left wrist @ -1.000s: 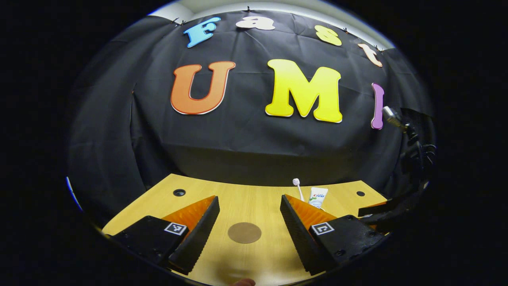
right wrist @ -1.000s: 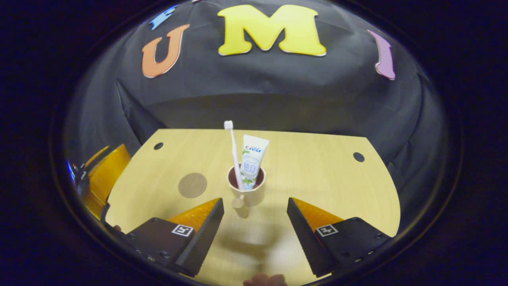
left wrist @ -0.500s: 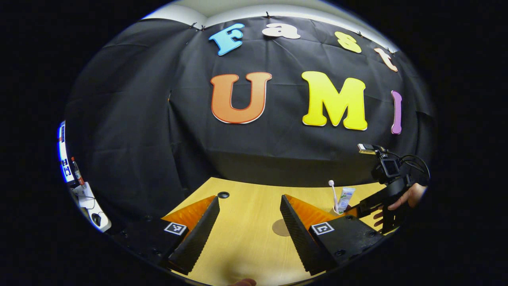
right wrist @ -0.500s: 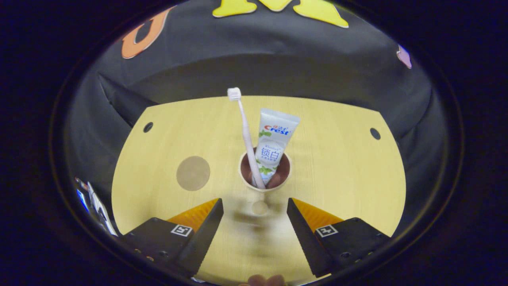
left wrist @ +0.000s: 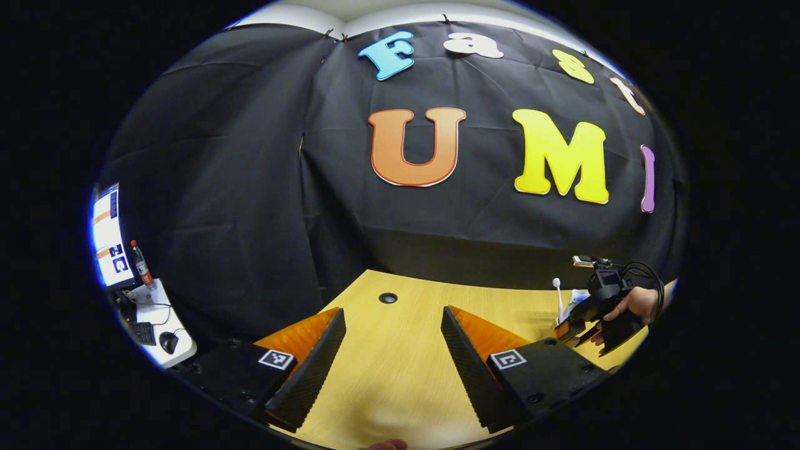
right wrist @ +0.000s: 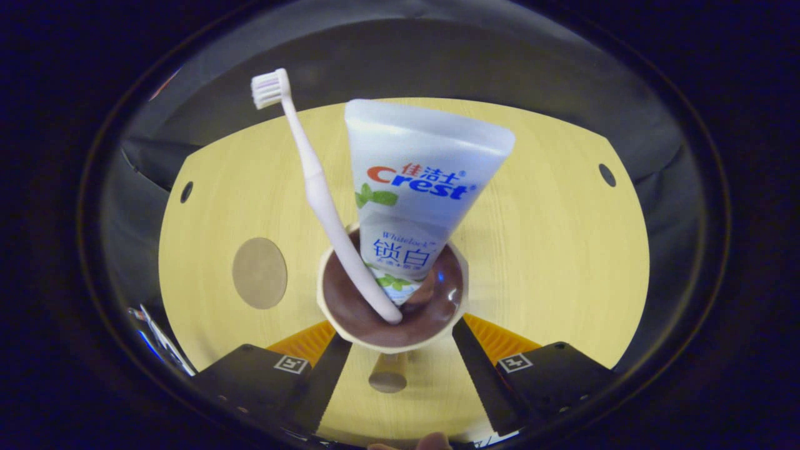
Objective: Put the toothbrush and toothpaste on the desktop into the cup, then pick up the cup and place it on the coaster on the desktop.
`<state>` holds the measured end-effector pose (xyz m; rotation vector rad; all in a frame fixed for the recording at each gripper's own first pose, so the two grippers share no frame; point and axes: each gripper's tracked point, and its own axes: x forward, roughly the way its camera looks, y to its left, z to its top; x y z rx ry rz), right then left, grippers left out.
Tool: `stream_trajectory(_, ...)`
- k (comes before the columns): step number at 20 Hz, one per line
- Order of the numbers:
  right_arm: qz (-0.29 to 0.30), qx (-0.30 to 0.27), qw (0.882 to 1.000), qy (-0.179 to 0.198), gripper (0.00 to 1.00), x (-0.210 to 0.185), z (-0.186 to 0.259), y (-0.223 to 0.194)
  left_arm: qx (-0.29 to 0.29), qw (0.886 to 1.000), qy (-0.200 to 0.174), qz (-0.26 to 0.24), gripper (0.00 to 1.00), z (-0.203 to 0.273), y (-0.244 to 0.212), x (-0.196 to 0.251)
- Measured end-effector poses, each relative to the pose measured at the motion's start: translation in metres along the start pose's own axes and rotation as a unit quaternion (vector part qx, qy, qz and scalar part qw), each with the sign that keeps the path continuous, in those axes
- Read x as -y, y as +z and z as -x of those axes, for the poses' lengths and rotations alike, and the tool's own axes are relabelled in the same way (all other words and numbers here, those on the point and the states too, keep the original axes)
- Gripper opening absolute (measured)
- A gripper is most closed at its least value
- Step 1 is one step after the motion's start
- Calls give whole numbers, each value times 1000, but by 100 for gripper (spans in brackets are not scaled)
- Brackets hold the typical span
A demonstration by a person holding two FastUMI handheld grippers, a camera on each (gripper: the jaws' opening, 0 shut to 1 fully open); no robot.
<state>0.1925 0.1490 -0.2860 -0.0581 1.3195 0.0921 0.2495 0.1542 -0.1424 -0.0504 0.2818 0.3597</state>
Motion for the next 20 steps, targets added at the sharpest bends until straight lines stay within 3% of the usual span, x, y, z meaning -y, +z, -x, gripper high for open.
stream_trajectory(5, -10, -19, 1000, 2, 90, -4, -11, -2, -13, 1000, 8, 2, 98, 3, -7, -5)
stream_trajectory(10, -4, -30, 999, -11, 61, -4, -17, -8, -12, 1000, 17, -2, 98, 4, -7, -6)
stream_trajectory(13, 5, -36, 999, -18, 55, -2, -16, -11, -13, 1000, 19, 0, 98, 5, -9, -7)
stream_trajectory(16, 1, -38, 999, -16, 31, -1, -11, -11, -14, 1000, 21, 4, 98, 10, -15, -12)
stream_trajectory(20, -5, -30, 1000, -7, 28, -3, -12, -9, -17, 1000, 23, 7, 98, 12, -17, -13)
